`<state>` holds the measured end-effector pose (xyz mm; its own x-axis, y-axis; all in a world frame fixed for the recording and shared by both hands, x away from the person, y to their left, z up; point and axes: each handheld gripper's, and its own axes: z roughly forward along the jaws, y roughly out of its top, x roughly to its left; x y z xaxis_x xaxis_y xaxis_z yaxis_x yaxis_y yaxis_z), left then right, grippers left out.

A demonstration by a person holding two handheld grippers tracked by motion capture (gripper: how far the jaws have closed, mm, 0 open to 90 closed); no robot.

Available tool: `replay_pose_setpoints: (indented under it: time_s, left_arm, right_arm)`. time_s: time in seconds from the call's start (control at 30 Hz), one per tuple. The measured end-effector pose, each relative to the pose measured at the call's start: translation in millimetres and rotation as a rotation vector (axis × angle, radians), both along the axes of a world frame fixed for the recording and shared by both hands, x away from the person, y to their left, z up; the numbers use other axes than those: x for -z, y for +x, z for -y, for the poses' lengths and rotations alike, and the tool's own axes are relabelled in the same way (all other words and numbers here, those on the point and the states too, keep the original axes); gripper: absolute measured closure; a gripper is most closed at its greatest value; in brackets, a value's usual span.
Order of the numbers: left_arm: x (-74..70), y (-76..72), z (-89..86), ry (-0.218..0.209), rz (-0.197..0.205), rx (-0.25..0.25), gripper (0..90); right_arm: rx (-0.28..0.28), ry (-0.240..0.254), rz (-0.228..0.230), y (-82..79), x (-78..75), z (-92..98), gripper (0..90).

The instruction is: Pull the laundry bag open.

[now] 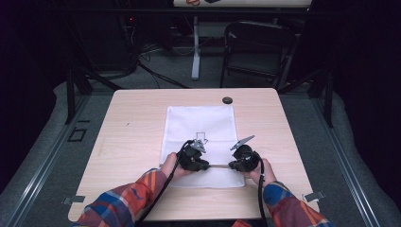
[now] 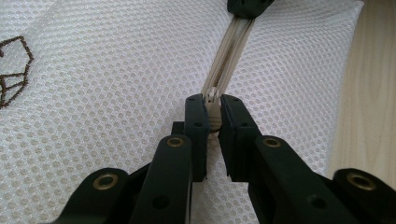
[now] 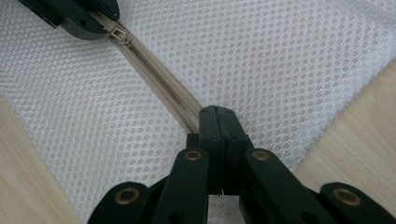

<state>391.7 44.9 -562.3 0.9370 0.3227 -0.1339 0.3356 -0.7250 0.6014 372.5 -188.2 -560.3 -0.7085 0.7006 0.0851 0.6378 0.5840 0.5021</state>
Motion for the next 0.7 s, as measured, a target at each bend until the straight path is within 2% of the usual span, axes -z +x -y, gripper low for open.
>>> replay_pose_setpoints:
  time_s: [0.13,0.4,0.43,0.47,0.7]
  left_arm:
    - [-0.8,-1.3,2.0,0.011,0.011,0.000,81.7]
    - [1.6,2.0,6.5,0.010,-0.007,0.007,80.4]
    - [2.3,2.3,8.2,0.000,-0.014,0.008,80.1]
    - [2.1,1.8,10.5,0.013,-0.004,0.007,80.0]
    - [0.7,0.3,14.1,0.029,0.005,-0.005,81.7]
  right_arm:
    - [-0.003,-0.010,0.001,-0.5,-0.6,-1.8,90.0]
    - [0.000,-0.017,0.007,-0.8,-0.6,-2.5,90.0]
    - [0.000,-0.017,0.007,-0.8,-0.6,-2.7,90.0]
    - [0.001,-0.018,0.007,-0.9,-0.6,-2.7,90.0]
    - [-0.004,-0.017,0.004,-0.4,-0.7,-1.6,90.0]
